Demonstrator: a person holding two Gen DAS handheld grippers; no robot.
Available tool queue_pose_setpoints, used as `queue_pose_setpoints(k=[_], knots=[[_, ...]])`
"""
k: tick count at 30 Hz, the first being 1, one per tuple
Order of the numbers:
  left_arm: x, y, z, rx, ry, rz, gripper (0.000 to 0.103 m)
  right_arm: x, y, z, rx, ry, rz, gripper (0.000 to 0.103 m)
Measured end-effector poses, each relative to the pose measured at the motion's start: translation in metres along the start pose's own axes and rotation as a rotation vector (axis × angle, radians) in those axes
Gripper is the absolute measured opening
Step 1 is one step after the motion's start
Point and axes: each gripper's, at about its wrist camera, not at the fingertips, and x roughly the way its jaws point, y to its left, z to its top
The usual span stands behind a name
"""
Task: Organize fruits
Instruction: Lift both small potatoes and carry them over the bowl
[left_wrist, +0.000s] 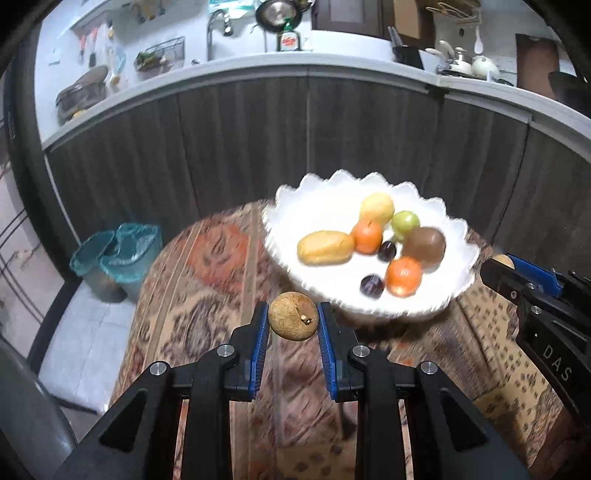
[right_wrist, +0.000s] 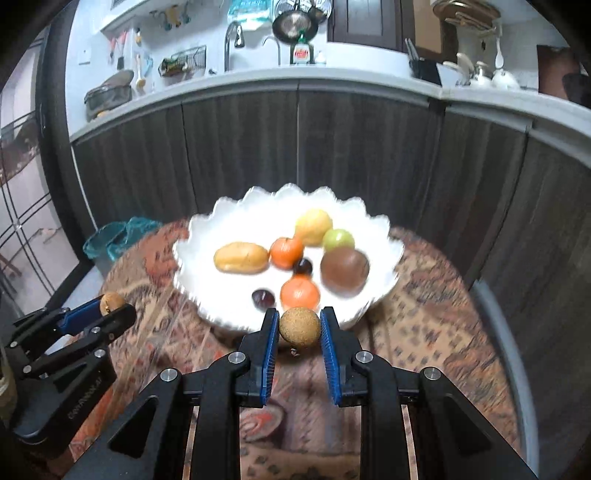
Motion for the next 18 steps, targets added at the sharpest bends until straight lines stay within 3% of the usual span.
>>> queue_pose_setpoints(k=[6,18], knots=[[0.007,-0.012,0.035,0.028,-0.043,-0.011,0.026,0.004,-0.017,0.027,0.012,-0.036,-0.013,0.024],[0.055,-0.028,0.06,0.074,0.007,-0.037,0.026,0.047,-0.033,0.048,0.031,0.02,0.015,0.024]])
